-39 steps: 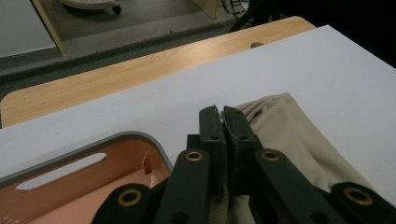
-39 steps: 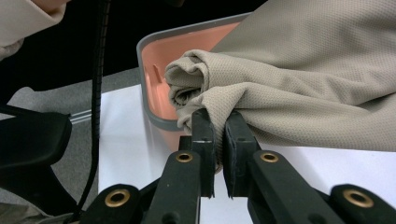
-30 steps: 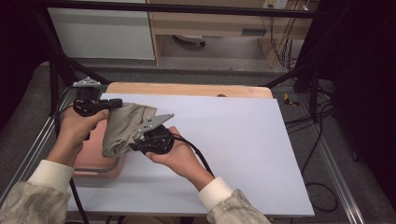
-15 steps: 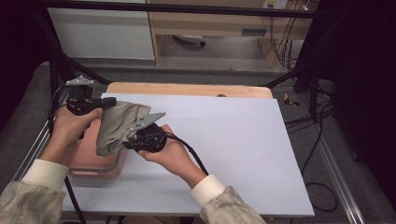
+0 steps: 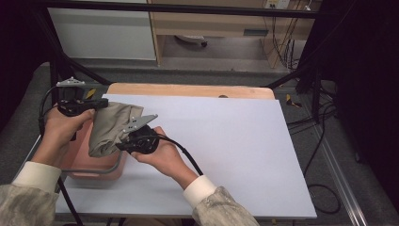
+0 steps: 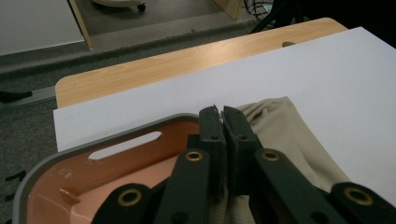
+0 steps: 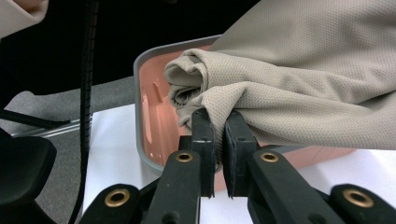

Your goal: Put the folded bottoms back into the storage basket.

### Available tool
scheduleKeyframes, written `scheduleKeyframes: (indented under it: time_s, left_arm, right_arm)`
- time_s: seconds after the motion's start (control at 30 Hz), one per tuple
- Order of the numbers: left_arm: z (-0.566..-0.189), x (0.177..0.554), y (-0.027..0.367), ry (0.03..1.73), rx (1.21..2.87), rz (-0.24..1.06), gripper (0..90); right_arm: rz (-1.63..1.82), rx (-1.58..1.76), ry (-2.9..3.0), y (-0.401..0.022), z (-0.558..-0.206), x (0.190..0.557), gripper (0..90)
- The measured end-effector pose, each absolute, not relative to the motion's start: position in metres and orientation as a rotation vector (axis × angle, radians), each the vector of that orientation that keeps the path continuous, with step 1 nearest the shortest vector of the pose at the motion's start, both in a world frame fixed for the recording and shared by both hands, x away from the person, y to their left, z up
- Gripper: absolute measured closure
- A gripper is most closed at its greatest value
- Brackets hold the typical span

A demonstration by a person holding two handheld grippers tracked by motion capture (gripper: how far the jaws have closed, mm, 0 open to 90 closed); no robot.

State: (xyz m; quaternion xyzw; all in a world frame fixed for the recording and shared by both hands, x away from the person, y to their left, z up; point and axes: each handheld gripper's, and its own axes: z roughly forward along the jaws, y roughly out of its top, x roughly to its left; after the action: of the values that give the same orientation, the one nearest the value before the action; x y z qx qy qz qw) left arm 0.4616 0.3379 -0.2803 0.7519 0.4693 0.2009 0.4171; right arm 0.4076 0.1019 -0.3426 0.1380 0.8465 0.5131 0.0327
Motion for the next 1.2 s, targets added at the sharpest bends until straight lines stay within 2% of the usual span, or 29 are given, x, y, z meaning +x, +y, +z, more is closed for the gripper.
scheduleKeyframes:
  time_s: [1.2]
  left_arm:
    - [-0.285, 0.459, 0.373, 1.257, 1.854, 0.552, 87.7]
  right_arm:
    - [1.596, 0.426, 2.617, 0.137, -0.353, 0.419, 84.8]
